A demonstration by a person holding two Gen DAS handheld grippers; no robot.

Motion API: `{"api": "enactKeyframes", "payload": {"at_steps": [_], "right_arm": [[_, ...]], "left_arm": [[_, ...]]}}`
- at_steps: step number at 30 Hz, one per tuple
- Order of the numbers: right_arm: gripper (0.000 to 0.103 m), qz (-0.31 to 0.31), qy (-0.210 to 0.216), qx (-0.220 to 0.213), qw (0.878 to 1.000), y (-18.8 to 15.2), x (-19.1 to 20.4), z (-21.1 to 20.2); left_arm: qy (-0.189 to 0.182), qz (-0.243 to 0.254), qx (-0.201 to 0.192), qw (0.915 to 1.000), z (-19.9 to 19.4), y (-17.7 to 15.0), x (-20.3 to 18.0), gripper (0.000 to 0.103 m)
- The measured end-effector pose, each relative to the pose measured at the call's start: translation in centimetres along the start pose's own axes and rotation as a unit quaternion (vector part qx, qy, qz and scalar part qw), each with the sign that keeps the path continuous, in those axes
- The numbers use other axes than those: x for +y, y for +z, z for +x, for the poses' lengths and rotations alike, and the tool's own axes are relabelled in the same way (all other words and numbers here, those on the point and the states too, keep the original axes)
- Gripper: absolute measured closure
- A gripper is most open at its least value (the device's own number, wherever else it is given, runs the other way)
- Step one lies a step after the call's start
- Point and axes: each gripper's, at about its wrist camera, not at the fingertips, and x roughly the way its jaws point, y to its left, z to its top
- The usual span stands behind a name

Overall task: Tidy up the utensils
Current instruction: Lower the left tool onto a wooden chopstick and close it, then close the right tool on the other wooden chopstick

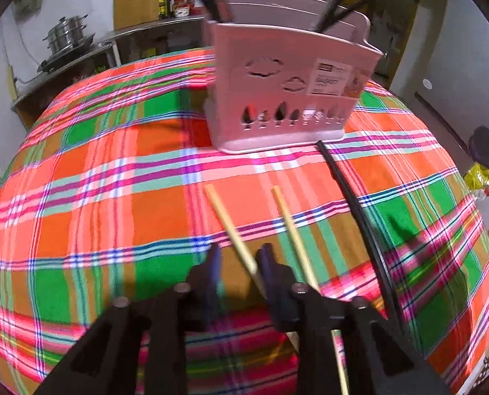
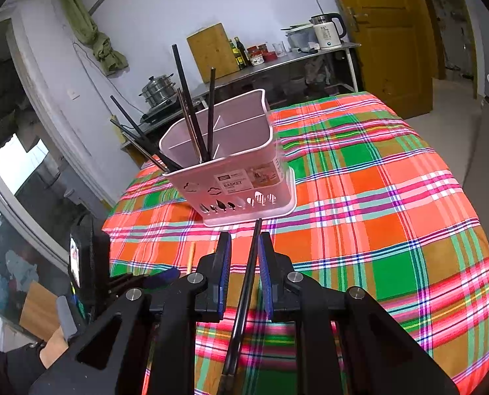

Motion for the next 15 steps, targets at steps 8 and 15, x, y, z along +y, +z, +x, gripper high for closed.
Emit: {"api": "enactKeyframes", "payload": {"at_steps": [8,15], "right_arm": [[0.086,-0.008,0.011,0.029,0.999,-0.9,1.2,1.8],[0.086,-0.038,0.025,0.074,0.996,-2.5,4.0,5.2]], "left_arm": [[-0.025,-0.031,0.007,0.9992,-1.2,-1.1,4.2,0.098],[-0.018,-0.066,0.006,0.9976,-2.1,-2.2,6.8,0.097]]}}
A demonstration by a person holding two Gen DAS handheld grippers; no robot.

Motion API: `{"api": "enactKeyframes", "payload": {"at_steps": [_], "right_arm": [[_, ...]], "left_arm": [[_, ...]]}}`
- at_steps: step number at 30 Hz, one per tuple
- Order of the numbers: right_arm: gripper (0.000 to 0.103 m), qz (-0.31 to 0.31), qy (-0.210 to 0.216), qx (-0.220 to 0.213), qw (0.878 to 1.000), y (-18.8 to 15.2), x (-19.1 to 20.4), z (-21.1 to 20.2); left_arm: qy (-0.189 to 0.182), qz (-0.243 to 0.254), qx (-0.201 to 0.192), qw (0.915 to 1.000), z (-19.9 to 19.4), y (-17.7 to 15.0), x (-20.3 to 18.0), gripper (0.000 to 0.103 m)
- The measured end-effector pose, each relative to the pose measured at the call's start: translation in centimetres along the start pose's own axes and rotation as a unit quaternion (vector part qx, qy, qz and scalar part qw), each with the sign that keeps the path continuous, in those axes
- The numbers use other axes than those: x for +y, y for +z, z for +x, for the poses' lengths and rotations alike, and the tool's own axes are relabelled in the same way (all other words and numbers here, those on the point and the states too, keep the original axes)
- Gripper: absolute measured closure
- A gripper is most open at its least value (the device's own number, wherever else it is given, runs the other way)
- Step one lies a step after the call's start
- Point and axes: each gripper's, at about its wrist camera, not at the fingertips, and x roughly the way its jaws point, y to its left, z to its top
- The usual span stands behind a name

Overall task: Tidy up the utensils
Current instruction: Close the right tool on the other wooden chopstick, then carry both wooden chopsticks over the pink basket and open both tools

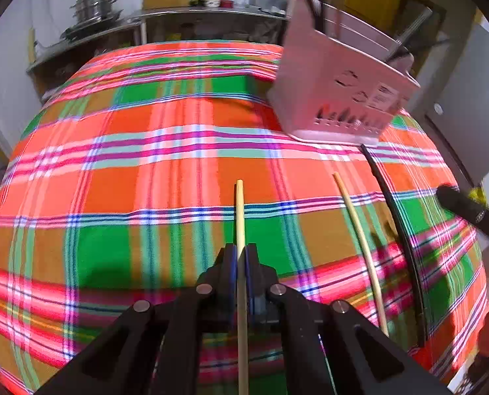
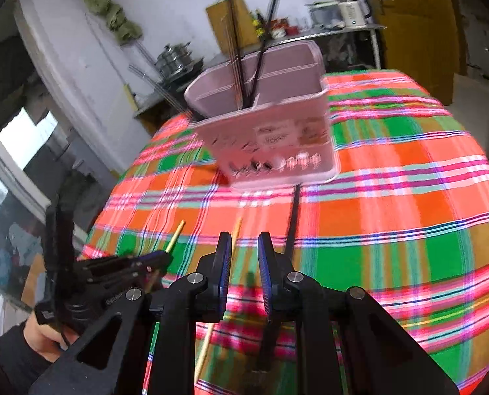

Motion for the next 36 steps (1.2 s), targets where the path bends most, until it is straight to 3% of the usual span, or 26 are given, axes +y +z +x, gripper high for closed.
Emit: {"api": "enactKeyframes", "payload": {"at_steps": [9,12,20,25,29,32,36], "right_arm": [[0.086,-0.021,-0.014,0.050,0.998,-0.2,1.7,4.8],[0.086,-0.027,-0.023,0.065,0.997,0.0,1.8,6.4],[0.086,-0.036,-0.053,0.091,0.994,0.7,2.2,9.3],[0.087,-0.058,-0.077,0.095,0.991,0.9,3.1,9.7],[0.095,-0.071,-0.093,0.101,0.988,1.1,3.6,10.3],[0.098,-0.067,-0.088,0.105,0.988,1.5,3.7,10.2],[0.098,-0.068,-0.075,0.089,0.991,2.1,4.0,8.8]], "left_arm": [[0.002,0.006,0.013,0.9999,0.3,1.6,1.3,0.097],[-0.001,0.028,0.022,0.9994,1.0,2.5,0.8,0.091],[0.005,0.062,0.033,0.9975,2.0,3.9,0.2,0.091],[0.009,0.079,0.036,0.9962,2.1,3.8,-0.1,0.091],[0.022,0.088,0.041,0.9950,2.3,4.0,-0.6,0.091],[0.017,0.075,0.044,0.9961,2.3,4.2,-0.3,0.097],[-0.002,0.050,0.041,0.9979,1.7,4.5,0.5,0.098]]}}
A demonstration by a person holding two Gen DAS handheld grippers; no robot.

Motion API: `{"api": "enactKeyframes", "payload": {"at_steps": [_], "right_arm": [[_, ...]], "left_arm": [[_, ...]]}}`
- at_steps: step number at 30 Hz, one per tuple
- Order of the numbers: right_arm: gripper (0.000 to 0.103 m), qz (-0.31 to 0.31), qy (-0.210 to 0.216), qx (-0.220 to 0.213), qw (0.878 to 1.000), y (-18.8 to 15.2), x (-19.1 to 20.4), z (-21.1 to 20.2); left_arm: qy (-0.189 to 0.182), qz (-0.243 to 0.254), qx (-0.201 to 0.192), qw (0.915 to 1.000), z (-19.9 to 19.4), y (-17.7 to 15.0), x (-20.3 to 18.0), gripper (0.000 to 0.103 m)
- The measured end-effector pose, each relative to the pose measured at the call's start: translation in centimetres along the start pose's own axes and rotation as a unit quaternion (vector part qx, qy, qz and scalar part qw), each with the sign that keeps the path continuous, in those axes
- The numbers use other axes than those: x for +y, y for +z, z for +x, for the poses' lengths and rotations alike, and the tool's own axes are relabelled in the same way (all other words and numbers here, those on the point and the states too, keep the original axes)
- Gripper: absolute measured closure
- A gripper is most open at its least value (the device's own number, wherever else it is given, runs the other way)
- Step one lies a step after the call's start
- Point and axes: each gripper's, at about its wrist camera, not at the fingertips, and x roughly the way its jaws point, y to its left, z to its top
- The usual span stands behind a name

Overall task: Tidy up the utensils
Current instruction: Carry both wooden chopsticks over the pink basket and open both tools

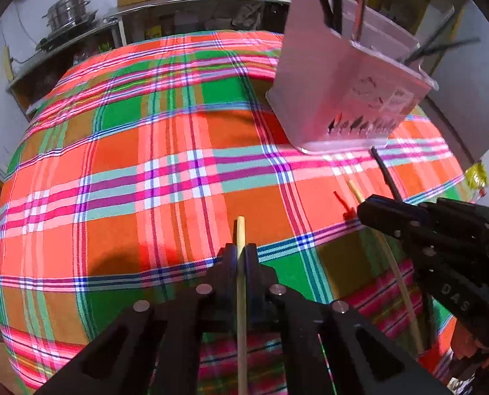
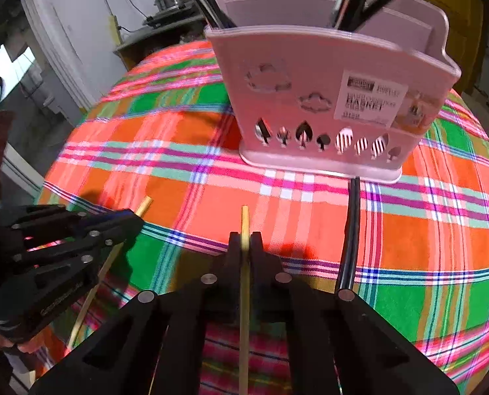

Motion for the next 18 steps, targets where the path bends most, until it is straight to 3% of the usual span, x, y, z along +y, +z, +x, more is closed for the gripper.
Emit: {"api": "enactKeyframes", "payload": {"at_steps": [9,18], "right_arm": [[0.098,0.014,0.022,-0.047,0.999,1.3,-0.7,-4.7],[0.098,0.007,0.023,-0.095,0.995,2.4,-0.3,-9.6]], "left_arm": [[-0.032,-0.011,-0.038,0.9987,-4.8,1.0,0.6,0.098],[-0.045,0.008,-0.096,0.9943,-11.3,2.3,-0.9,0.098]]}}
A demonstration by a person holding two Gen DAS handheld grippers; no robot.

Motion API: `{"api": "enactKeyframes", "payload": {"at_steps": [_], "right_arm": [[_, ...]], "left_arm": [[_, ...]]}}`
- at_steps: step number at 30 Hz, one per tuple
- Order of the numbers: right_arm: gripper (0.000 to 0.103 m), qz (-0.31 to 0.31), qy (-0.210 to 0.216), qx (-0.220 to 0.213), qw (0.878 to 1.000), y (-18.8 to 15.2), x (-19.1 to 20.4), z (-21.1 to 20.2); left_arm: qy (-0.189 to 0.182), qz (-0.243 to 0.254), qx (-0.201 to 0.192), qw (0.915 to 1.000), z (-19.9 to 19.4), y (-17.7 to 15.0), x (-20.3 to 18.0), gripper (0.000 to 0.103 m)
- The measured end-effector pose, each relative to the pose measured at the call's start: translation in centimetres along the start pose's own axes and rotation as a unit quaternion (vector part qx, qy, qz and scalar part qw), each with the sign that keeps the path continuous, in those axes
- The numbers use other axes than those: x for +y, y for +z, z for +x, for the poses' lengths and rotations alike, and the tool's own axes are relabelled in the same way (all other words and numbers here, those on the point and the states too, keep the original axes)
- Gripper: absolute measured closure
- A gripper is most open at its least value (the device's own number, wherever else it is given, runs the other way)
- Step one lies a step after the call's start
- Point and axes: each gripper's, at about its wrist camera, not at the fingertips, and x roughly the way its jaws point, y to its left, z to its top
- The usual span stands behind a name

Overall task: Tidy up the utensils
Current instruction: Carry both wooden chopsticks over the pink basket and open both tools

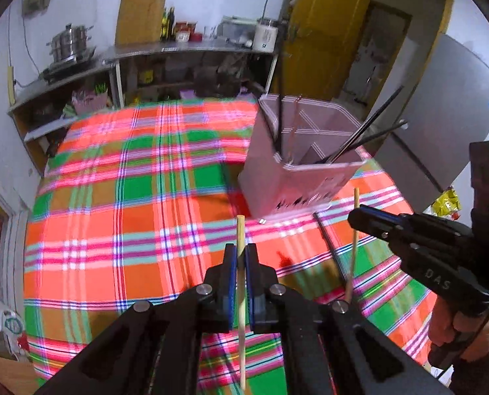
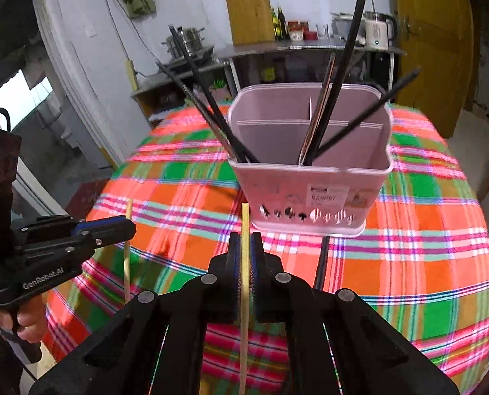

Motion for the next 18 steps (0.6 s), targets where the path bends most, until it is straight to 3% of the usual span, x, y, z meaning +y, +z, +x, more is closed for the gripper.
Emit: {"api": "enactKeyframes", "payload": {"at_steps": [7,18], "right_arm": [[0.098,-0.005,0.001,-0.033,0.999,0.9,0.6,-3.1],[0.098,-0.013,0.004,-0.053,0.999,1.0,1.0,-5.8]], "left_arm": [[-0.004,0.015,-0.029,0.9995,-3.4,1.0,-1.7,0.098],[-0.014,0.020,-0.035,0.9991,-4.9,1.0,-3.1,0.098]]}}
